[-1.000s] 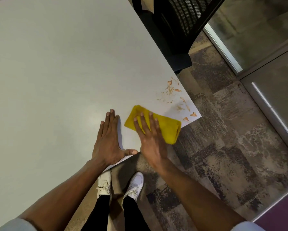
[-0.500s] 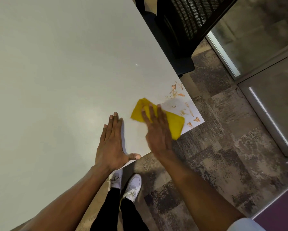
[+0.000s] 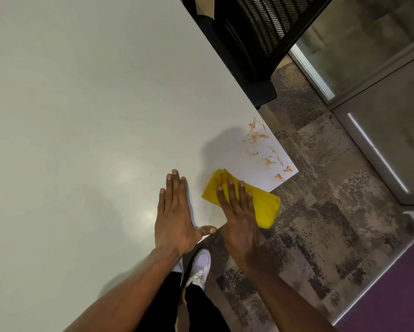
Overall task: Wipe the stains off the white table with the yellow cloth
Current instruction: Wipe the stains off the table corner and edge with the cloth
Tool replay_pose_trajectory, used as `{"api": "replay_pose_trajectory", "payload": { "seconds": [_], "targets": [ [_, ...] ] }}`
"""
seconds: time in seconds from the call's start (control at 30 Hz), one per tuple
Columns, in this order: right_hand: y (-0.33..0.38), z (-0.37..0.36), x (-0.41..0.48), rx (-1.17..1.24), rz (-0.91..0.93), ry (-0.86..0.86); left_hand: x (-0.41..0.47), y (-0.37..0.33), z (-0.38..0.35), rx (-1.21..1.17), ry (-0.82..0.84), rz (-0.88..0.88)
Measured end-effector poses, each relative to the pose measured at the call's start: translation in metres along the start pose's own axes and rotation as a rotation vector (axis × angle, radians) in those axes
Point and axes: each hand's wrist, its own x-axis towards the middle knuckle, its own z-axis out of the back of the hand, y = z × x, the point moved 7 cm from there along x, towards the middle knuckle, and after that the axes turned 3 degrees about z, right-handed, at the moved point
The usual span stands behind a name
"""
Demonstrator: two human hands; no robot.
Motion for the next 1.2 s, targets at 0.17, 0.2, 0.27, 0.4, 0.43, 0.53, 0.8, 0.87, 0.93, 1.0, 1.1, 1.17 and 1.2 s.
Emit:
{"api": "replay_pose_trajectory", "payload": {
  "seconds": [0.17,0.2,0.27,0.4,0.43,0.53,0.8,0.87,0.93,1.0,1.1,1.17,1.2],
  "targets": [
    [0.004,0.002,-0.004,-0.009,-0.013,-0.02,0.0,0.0,-0.002,0.022,0.009,0.002],
    [0.006,0.003,0.007,-0.015,0.007,-0.004,0.0,0.0,-0.003,0.032,0.011,-0.001],
    [0.01,0.003,0.037,-0.018,0.032,0.002,0.0,0.0,-0.003,0.031,0.003,-0.002],
    [0.019,0.009,0.101,0.015,-0.018,-0.038,0.0,0.0,-0.003,0.024,-0.011,-0.018],
    [0.021,0.008,0.107,0.012,-0.029,-0.039,0.0,0.001,-0.003,0.029,-0.014,-0.02],
    [0.021,0.006,0.089,0.037,-0.001,-0.052,0.0,0.0,-0.002,0.032,-0.018,-0.034],
    [0.003,-0.002,0.006,0.037,0.051,-0.01,-0.001,-0.004,0.001,0.031,-0.007,-0.032],
    [0.006,0.002,0.038,0.012,0.052,-0.015,-0.001,-0.005,0.001,0.025,-0.013,-0.032],
    [0.007,0.006,0.079,0.004,0.056,-0.042,-0.002,-0.004,0.001,0.021,-0.024,-0.031],
    [0.009,0.013,0.116,-0.014,0.045,-0.076,-0.003,-0.004,0.0,0.029,-0.032,-0.027],
    [0.014,0.014,0.145,-0.046,0.046,-0.088,-0.003,-0.004,0.001,0.038,-0.022,-0.009],
    [0.015,0.014,0.136,-0.036,0.067,-0.085,-0.003,-0.006,0.002,0.054,0.002,0.0],
    [0.013,0.014,0.123,-0.017,0.078,-0.089,-0.004,-0.006,0.002,0.057,0.014,0.005]
  ]
}}
